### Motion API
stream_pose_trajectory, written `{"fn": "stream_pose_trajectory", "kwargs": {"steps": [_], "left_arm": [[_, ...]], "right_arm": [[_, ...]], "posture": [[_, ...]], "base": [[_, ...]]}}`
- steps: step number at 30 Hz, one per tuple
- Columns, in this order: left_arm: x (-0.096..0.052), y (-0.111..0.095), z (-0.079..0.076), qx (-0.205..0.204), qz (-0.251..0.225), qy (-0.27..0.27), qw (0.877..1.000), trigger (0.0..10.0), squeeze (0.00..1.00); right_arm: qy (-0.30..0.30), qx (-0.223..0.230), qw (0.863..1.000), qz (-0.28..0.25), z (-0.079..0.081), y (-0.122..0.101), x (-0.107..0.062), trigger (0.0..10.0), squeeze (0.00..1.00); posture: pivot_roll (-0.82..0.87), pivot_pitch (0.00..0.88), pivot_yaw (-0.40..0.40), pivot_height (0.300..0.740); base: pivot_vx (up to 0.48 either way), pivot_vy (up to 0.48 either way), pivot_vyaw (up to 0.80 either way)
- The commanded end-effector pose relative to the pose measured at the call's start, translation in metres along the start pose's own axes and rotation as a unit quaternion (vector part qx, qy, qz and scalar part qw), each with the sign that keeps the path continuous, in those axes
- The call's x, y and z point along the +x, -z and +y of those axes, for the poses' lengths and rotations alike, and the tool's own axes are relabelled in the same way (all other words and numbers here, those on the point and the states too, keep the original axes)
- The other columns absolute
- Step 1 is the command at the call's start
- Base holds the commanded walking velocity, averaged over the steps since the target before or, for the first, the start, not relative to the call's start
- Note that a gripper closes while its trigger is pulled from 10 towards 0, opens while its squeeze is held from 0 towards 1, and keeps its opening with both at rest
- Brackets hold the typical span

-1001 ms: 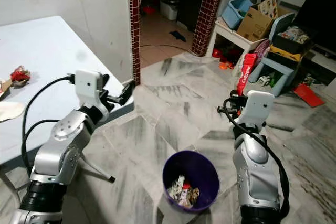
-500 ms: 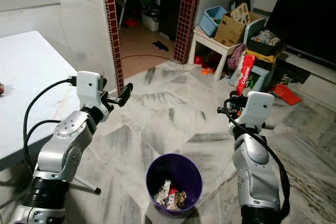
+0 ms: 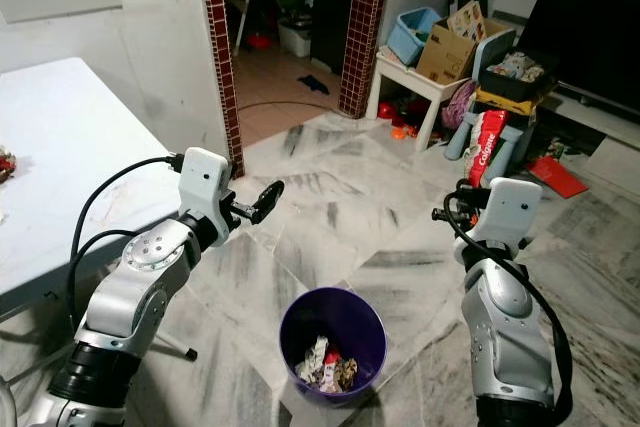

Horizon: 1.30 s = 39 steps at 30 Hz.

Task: Picking trash to rubbish bin

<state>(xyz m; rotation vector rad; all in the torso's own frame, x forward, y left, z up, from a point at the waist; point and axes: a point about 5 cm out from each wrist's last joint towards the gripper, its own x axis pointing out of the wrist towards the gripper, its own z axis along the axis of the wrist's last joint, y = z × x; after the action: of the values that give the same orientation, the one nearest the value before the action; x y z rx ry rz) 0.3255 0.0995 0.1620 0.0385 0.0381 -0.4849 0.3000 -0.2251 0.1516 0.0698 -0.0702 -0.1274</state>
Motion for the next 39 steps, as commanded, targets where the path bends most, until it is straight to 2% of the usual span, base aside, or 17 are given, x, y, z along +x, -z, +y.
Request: {"fn": "stream_pose_trajectory", "kwargs": {"steps": [1, 5, 10, 12, 13, 16, 25, 30, 33, 39], "left_arm": [[0.000, 0.000, -0.003, 0.006, 0.004, 0.008, 1.000, 10.0, 0.00], [-0.002, 0.004, -0.005, 0.004, 0.013, 0.020, 1.000, 10.0, 0.00], [-0.006, 0.016, -0.018, 0.011, 0.039, 0.077, 0.996, 10.0, 0.00], [-0.011, 0.027, -0.026, 0.035, 0.056, 0.102, 0.993, 10.0, 0.00], [-0.011, 0.027, -0.026, 0.035, 0.056, 0.102, 0.993, 10.0, 0.00], [-0.019, 0.044, -0.035, 0.032, 0.065, 0.124, 0.990, 10.0, 0.00], [-0.020, 0.061, -0.034, 0.019, 0.076, 0.116, 0.990, 10.0, 0.00], [-0.028, 0.077, -0.033, 0.014, 0.082, 0.128, 0.988, 10.0, 0.00], [-0.029, 0.079, -0.033, 0.015, 0.088, 0.131, 0.987, 10.0, 0.00], [-0.032, 0.068, -0.038, -0.001, 0.066, 0.152, 0.986, 10.0, 0.00]], "right_arm": [[-0.002, -0.008, 1.000, -0.010, -0.003, -0.006, -0.002, 10.0, 0.00], [-0.011, -0.004, 1.000, -0.005, -0.003, -0.004, -0.005, 10.0, 0.00], [-0.023, -0.008, 1.000, 0.004, -0.007, 0.000, -0.007, 10.0, 0.00], [-0.021, -0.017, 1.000, 0.008, -0.012, 0.001, -0.008, 10.0, 0.00], [-0.021, -0.017, 1.000, 0.008, -0.012, 0.001, -0.008, 10.0, 0.00], [-0.011, -0.028, 1.000, 0.008, -0.024, 0.001, -0.011, 10.0, 0.00], [-0.012, -0.032, 0.999, 0.011, -0.032, 0.001, -0.013, 10.0, 0.00], [-0.022, -0.047, 0.998, 0.038, -0.043, 0.014, -0.014, 10.0, 0.00], [-0.024, -0.045, 0.998, 0.041, -0.046, 0.016, -0.014, 10.0, 0.00], [-0.048, -0.059, 0.994, 0.077, -0.066, 0.028, -0.011, 10.0, 0.00]], "posture": [[-0.04, 0.056, -0.051, 0.740], [-0.05, 0.066, -0.047, 0.740], [-0.05, 0.082, -0.042, 0.740], [-0.06, 0.098, -0.036, 0.740], [-0.06, 0.098, -0.036, 0.740], [-0.06, 0.108, -0.031, 0.740], [-0.07, 0.113, -0.031, 0.740], [-0.07, 0.121, -0.031, 0.740], [-0.08, 0.124, -0.030, 0.740], [-0.07, 0.154, -0.025, 0.740]], "base": [[0.000, 0.000, 0.00], [0.000, 0.000, 0.00], [0.000, 0.000, 0.00], [0.000, 0.000, 0.00], [0.000, 0.000, 0.00], [0.000, 0.000, 0.00], [0.000, 0.000, 0.00], [0.000, 0.000, 0.00], [0.000, 0.000, 0.00], [0.000, 0.000, 0.00]]}}
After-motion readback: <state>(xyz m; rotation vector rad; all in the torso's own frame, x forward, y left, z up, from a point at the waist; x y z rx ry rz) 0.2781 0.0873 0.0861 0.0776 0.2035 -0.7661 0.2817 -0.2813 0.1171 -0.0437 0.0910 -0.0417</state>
